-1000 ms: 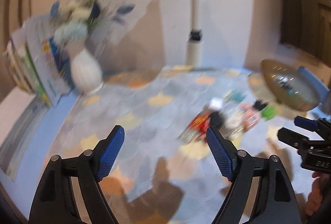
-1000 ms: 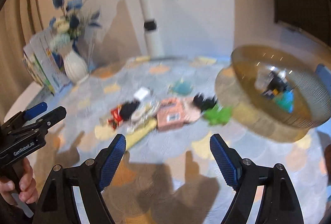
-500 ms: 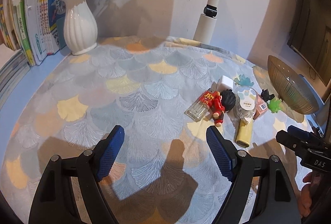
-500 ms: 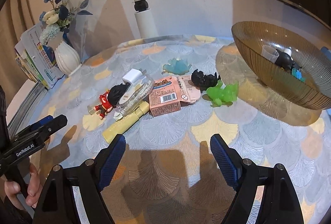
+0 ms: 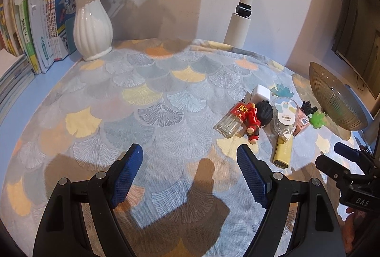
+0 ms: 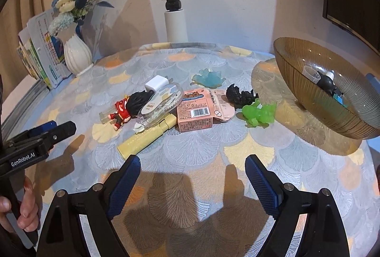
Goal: Organize rigid objects
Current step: 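Bring both open tools back over the remaining items on the table, then grasp red-topped clear lighter with left tool while right tool grasps yellow stick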
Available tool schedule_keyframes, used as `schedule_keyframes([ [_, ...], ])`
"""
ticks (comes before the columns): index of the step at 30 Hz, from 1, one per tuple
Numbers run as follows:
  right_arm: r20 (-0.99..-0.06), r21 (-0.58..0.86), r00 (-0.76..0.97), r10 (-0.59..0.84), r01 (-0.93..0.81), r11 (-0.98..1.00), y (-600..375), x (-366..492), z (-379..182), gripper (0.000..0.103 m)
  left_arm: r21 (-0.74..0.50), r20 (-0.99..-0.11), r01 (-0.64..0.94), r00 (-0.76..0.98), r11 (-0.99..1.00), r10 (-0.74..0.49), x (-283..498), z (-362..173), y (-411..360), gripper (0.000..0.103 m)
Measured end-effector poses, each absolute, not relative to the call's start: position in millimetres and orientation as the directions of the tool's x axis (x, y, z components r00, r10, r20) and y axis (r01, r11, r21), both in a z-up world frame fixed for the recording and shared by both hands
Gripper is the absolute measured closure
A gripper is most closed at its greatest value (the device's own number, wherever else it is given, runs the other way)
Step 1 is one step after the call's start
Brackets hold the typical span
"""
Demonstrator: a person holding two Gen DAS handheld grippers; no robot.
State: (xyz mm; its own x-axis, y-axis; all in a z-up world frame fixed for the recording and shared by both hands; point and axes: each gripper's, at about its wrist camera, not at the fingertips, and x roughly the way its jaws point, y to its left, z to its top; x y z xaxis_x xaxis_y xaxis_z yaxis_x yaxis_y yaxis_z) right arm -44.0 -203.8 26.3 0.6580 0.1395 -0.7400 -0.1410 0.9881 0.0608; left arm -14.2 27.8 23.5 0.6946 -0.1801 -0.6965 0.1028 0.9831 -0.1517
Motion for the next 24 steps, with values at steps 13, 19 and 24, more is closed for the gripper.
schedule_keyframes([
  [13, -0.748, 0.019, 0.657, 0.098, -0.125, 0.992, -198, -44, 26, 0.014, -0.150, -0.706, 0.105, 0.685, 0.983, -0.180, -13, 22, 27, 0.023],
  [19, -0.807, 0.132, 0.561, 0.187, -0.138, 0.982, -170, -38, 19, 0.014, -0.131, -0.783, 0.150, 0.591, 0.980, -0.195, 7, 16, 19, 0.023],
  [24, -0.833, 0.099, 0.539, 0.127, -0.080, 0.992, -135, -20, 12, 0.020, 0.021, -0.783, 0.283, 0.601, 0.959, -0.161, 21, 28, 2, 0.023],
])
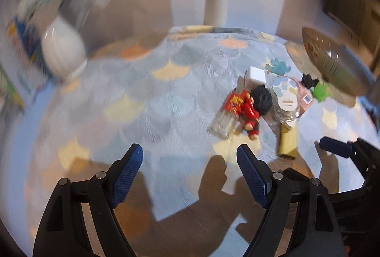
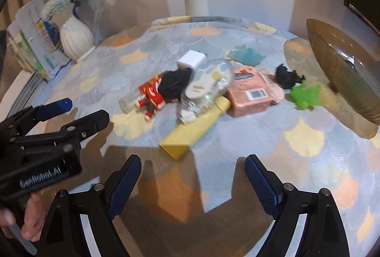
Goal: Organize rigid objects
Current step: 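Grasp red-topped clear lighter with left tool while right tool grasps yellow stick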
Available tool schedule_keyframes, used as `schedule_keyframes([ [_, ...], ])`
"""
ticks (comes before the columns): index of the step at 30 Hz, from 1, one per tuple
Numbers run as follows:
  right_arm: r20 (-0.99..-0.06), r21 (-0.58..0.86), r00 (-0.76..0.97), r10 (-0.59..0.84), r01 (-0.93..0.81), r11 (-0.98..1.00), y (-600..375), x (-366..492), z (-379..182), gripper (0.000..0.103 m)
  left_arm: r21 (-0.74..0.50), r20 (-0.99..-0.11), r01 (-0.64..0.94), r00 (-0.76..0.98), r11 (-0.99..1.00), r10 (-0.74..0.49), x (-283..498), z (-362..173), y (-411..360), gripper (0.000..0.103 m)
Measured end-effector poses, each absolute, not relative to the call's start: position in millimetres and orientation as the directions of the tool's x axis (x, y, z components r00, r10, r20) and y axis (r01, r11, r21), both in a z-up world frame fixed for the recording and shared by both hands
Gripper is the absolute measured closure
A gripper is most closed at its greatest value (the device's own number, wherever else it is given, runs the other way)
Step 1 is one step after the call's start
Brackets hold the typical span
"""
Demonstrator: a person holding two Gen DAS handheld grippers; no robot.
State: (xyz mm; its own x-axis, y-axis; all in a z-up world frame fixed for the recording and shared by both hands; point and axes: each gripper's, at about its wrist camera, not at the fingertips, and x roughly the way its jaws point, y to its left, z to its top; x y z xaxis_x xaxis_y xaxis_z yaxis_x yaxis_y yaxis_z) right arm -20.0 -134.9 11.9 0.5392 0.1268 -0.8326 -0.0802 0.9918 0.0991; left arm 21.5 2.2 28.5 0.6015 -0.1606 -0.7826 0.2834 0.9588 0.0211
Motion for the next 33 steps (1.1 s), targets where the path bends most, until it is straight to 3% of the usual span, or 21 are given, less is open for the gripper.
schedule_keyframes([
  [4, -0.845, 0.033, 0.533, 0.045, -0.031, 0.999, -123, -4, 8, 0.024, -0.030, -0.802, 0.348, 0.551, 0.937, -0.230, 40, 24, 8, 0.023],
  [9, -0.834, -0.017, 0.551, 0.007, -0.038, 0.999, -123, 0, 10, 0.039, -0.048, -0.813, 0.387, 0.521, 0.921, -0.261, 54, 15, 3, 0.028],
  [15, -0.830, -0.018, 0.557, -0.015, 0.000, 1.000, -155, -11, 11, 0.042, -0.010, -0.816, 0.420, 0.521, 0.907, -0.251, 60, 8, -14, 0.029],
  [19, -0.829, 0.033, 0.558, -0.032, 0.105, 0.994, -197, -16, 13, 0.041, 0.006, -0.811, 0.439, 0.527, 0.898, -0.252, 63, 7, -24, 0.040],
  [23, -0.815, 0.139, 0.573, 0.079, 0.062, 0.988, -210, -14, 16, 0.036, -0.002, -0.805, 0.451, 0.529, 0.893, -0.269, 67, 7, -30, 0.047],
  [27, -0.823, 0.039, 0.564, 0.066, -0.059, 0.998, -191, 0, 15, 0.036, 0.000, -0.799, 0.470, 0.531, 0.883, -0.283, 67, 8, -37, 0.057],
  [29, -0.836, 0.011, 0.544, 0.074, -0.118, 0.993, -185, 11, 10, 0.036, -0.004, -0.796, 0.475, 0.532, 0.880, -0.290, 66, 8, -38, 0.067],
  [31, -0.830, 0.018, 0.548, 0.103, -0.158, 0.987, -183, 11, 11, 0.047, 0.007, -0.791, 0.477, 0.541, 0.879, -0.287, 62, 8, -40, 0.083],
  [33, -0.824, 0.015, 0.555, 0.110, -0.173, 0.985, -181, 5, 12, 0.064, 0.009, -0.788, 0.477, 0.545, 0.879, -0.287, 56, 7, -41, 0.084],
])
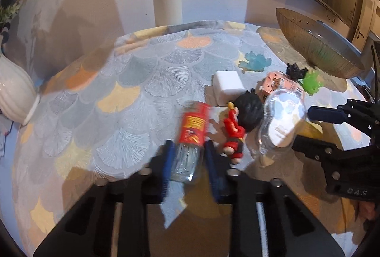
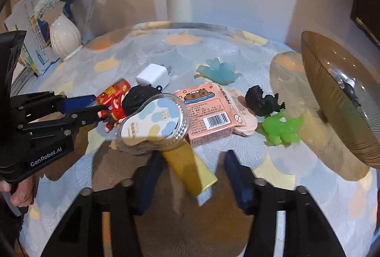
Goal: Organize rigid objects
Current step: 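Grasp red-topped clear lighter with left tool while right tool grasps yellow stick, then carry lighter and yellow stick over the amber bowl and open both tools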
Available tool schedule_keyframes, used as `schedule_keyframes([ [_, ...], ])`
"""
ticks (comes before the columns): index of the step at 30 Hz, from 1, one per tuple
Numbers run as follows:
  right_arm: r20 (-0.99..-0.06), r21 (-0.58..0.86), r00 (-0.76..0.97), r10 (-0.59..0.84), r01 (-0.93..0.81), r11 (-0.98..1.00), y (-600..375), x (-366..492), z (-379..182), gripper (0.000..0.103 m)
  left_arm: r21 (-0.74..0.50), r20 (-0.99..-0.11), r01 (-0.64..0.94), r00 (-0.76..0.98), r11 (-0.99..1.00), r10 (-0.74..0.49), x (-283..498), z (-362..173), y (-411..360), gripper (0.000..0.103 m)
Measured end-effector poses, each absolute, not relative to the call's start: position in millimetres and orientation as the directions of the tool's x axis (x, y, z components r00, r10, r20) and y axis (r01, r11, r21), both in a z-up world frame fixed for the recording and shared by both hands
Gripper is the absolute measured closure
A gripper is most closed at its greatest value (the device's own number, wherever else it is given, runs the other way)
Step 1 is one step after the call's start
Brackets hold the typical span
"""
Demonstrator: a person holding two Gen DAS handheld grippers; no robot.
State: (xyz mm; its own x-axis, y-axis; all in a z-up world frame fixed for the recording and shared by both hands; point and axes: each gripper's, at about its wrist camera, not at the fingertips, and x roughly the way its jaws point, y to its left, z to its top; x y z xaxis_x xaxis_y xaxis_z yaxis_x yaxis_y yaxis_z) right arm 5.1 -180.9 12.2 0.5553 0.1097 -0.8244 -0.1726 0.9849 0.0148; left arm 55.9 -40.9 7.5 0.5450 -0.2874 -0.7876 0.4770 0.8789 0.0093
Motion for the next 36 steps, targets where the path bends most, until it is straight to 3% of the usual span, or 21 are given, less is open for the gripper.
schedule_keyframes([
  [3, -0.818, -0.020, 0.566, 0.105, -0.210, 0.977, -174, -12, 13, 0.077, -0.007, -0.789, 0.460, 0.543, 0.888, -0.287, 48, 7, -38, 0.084],
  [6, -0.816, -0.033, 0.568, 0.102, -0.222, 0.974, -176, -33, 13, 0.079, -0.057, -0.791, 0.445, 0.526, 0.894, -0.313, 31, 7, -28, 0.084],
  [12, -0.823, -0.002, 0.561, 0.090, -0.161, 0.987, -212, -71, 14, 0.079, -0.044, -0.803, 0.430, 0.522, 0.902, -0.288, -14, 6, -14, 0.084],
  [18, -0.836, 0.018, 0.537, 0.113, -0.178, 0.984, -229, -100, 16, 0.079, -0.064, -0.817, 0.523, 0.462, 0.850, -0.345, -51, 10, -27, 0.083],
  [20, -0.841, 0.032, 0.528, 0.120, -0.174, 0.984, -231, -97, 16, 0.076, -0.046, -0.821, 0.532, 0.462, 0.846, -0.335, -53, 10, -37, 0.080],
  [21, -0.844, 0.042, 0.522, 0.125, -0.168, 0.985, -231, -94, 16, 0.069, -0.037, -0.824, 0.524, 0.467, 0.851, -0.323, -52, 9, -40, 0.074],
  [23, -0.846, 0.044, 0.519, 0.125, -0.166, 0.985, -228, -88, 14, 0.060, -0.034, -0.821, 0.496, 0.481, 0.868, -0.307, -48, 9, -43, 0.071],
  [26, -0.843, -0.006, 0.531, 0.084, -0.165, 0.986, -220, -86, 13, 0.059, -0.044, -0.818, 0.476, 0.488, 0.878, -0.305, -45, 9, -45, 0.070],
  [29, -0.835, -0.035, 0.546, 0.075, -0.189, 0.981, -210, -88, 13, 0.077, -0.046, -0.813, 0.478, 0.493, 0.877, -0.311, -45, 9, -45, 0.072],
  [30, -0.833, -0.043, 0.548, 0.077, -0.203, 0.978, -206, -89, 13, 0.079, -0.046, -0.810, 0.481, 0.495, 0.876, -0.314, -46, 8, -45, 0.083],
  [32, -0.831, -0.052, 0.551, 0.079, -0.218, 0.975, -199, -90, 15, 0.079, -0.046, -0.805, 0.492, 0.497, 0.869, -0.324, -49, 9, -47, 0.083],
  [36, -0.824, 0.083, 0.531, 0.198, -0.231, 0.969, -208, -90, 25, 0.080, -0.131, -0.778, 0.513, 0.477, 0.848, -0.409, -52, 20, -50, 0.083],
])
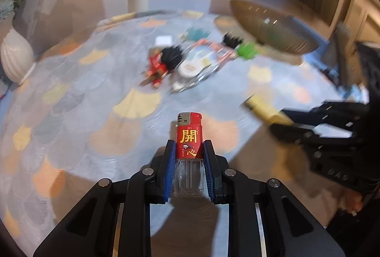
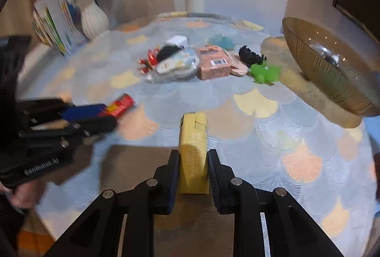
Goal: Organize rigid objects
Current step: 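Carry lighter and yellow stick over the amber bowl and open both tools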
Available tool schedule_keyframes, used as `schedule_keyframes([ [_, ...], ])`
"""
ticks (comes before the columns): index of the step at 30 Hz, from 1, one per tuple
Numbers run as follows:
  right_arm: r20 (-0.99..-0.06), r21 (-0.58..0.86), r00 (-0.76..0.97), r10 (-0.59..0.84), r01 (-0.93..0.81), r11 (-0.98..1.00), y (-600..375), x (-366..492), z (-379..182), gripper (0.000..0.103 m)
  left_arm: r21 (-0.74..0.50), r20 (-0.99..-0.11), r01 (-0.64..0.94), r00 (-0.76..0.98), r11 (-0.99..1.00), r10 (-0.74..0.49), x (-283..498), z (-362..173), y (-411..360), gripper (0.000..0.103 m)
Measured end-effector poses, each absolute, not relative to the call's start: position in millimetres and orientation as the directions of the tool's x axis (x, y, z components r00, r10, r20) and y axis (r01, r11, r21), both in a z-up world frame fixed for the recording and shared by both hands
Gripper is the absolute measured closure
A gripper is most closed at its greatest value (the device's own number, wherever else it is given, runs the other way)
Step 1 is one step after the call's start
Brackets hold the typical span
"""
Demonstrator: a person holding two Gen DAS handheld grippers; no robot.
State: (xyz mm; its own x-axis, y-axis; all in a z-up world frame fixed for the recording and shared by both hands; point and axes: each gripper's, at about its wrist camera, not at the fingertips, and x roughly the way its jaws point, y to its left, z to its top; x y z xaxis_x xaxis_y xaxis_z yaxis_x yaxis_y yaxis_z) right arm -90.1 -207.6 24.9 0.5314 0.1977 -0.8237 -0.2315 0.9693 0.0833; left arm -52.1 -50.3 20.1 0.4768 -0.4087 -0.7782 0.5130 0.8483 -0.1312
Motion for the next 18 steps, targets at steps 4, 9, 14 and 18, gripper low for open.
schedule_keyframes([
  [4, -0.789, 0.127, 0.572, 0.223, -0.203, 0.971, -225, -90, 48, 0.080, -0.149, -0.752, 0.538, 0.484, 0.830, -0.448, -52, 40, -65, 0.083],
  [9, -0.740, 0.154, 0.644, 0.195, -0.120, 0.981, -264, -89, 80, 0.081, -0.118, -0.724, 0.590, 0.499, 0.798, -0.476, -45, 66, -100, 0.083],
  [14, -0.714, 0.177, 0.685, 0.145, -0.024, 0.984, -319, -86, 107, 0.081, -0.112, -0.690, 0.637, 0.502, 0.763, -0.520, -34, 92, -138, 0.083],
  [18, -0.658, 0.181, 0.748, 0.089, 0.042, 0.983, -360, -88, 141, 0.081, -0.115, -0.670, 0.662, 0.499, 0.741, -0.550, -24, 110, -165, 0.083],
])
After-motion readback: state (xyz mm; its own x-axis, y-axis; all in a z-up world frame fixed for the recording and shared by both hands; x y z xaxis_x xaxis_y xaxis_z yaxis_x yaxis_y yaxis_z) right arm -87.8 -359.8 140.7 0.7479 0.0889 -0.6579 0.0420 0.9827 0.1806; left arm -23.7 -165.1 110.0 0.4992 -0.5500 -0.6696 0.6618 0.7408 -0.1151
